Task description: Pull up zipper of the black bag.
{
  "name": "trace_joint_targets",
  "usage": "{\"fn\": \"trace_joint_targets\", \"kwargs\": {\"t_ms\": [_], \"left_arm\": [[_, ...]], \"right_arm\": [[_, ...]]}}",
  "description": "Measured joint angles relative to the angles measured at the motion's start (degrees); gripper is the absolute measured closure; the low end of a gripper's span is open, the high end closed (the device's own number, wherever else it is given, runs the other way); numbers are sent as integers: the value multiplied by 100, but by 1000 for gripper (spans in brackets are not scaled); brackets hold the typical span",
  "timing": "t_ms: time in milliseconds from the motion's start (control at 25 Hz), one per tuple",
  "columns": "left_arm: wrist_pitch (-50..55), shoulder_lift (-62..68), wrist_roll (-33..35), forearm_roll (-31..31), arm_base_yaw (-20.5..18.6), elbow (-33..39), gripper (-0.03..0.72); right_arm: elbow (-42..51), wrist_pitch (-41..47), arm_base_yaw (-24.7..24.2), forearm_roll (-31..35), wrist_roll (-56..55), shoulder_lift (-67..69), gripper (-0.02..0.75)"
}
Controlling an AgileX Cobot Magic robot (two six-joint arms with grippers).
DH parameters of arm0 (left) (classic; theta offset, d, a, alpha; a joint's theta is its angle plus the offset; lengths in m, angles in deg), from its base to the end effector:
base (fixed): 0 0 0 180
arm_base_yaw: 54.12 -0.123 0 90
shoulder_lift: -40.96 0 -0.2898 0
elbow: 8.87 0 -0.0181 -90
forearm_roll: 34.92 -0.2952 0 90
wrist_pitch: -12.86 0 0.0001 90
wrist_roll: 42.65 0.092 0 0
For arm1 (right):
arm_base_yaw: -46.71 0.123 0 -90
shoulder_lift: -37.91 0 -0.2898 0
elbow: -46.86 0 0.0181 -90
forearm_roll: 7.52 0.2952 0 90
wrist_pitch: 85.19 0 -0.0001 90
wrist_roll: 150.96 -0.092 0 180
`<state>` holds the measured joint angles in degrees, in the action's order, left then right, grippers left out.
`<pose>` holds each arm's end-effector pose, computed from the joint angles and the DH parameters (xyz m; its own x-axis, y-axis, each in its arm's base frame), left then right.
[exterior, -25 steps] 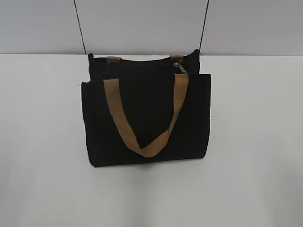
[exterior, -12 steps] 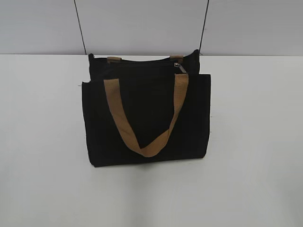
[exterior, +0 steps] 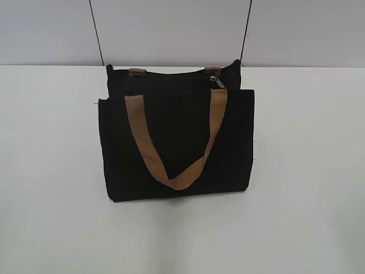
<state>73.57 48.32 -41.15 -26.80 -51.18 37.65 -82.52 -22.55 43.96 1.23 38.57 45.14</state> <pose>0.0229 -0.0125 0.3110 -0.4184 -0.0217 -0.9080 0.1449 0.9853 -0.0904 0.0321 0.0109 0.2859 -0.4938 -0.0711 -0.8667 -0.1168 0.9930 -0.0149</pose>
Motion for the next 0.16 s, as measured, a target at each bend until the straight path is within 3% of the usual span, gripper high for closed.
{"fn": "trace_joint_targets", "kwargs": {"t_ms": [160], "left_arm": [[0,0,0,0,0,0,244]], "right_arm": [[0,0,-1,0,0,0,162]]}}
